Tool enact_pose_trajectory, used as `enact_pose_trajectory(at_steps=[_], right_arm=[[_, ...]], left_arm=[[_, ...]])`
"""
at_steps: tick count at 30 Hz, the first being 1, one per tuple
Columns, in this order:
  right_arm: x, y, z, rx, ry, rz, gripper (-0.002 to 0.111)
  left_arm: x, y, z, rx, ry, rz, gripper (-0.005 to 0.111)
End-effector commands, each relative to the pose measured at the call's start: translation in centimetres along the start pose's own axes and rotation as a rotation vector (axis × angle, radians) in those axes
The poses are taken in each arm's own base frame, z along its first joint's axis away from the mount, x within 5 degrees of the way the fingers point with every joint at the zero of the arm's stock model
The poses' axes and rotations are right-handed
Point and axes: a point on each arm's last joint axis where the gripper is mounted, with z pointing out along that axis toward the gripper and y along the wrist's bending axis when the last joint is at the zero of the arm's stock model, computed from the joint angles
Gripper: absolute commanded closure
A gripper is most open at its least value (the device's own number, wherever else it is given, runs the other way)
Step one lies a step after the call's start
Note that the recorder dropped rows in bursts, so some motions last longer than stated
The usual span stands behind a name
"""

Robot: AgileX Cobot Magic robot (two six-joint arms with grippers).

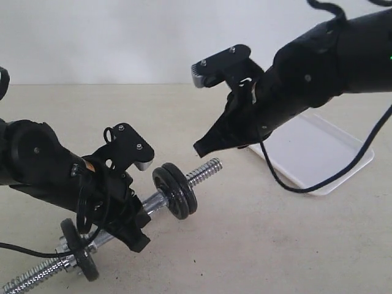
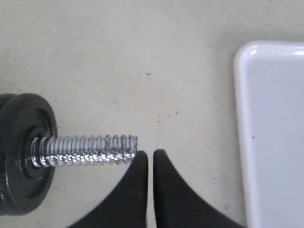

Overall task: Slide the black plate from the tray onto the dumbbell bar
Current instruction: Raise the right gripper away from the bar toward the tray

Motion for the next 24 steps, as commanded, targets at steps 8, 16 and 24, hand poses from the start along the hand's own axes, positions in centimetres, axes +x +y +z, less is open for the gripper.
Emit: enact_pose_trajectory(at_steps=[8, 16, 24], right_arm=[[0.2, -2.1, -6.4, 0.068, 0.022, -0.007, 0.109], [0.6, -2.2, -11.6, 0.075, -0.021, -0.008, 0.109], [1.8, -1.0, -16.1, -0.061, -0.060, -0.022, 0.109]], left_arm=[[-5.1, 3.2, -3.6, -0.221, -0.563, -0.597, 0.102], [-5.4, 3.6, -3.5, -0.203, -0.639, -0.761, 0.102], [-8.2, 4.7, -0.2, -0.198, -0.617, -0.758, 0.102]])
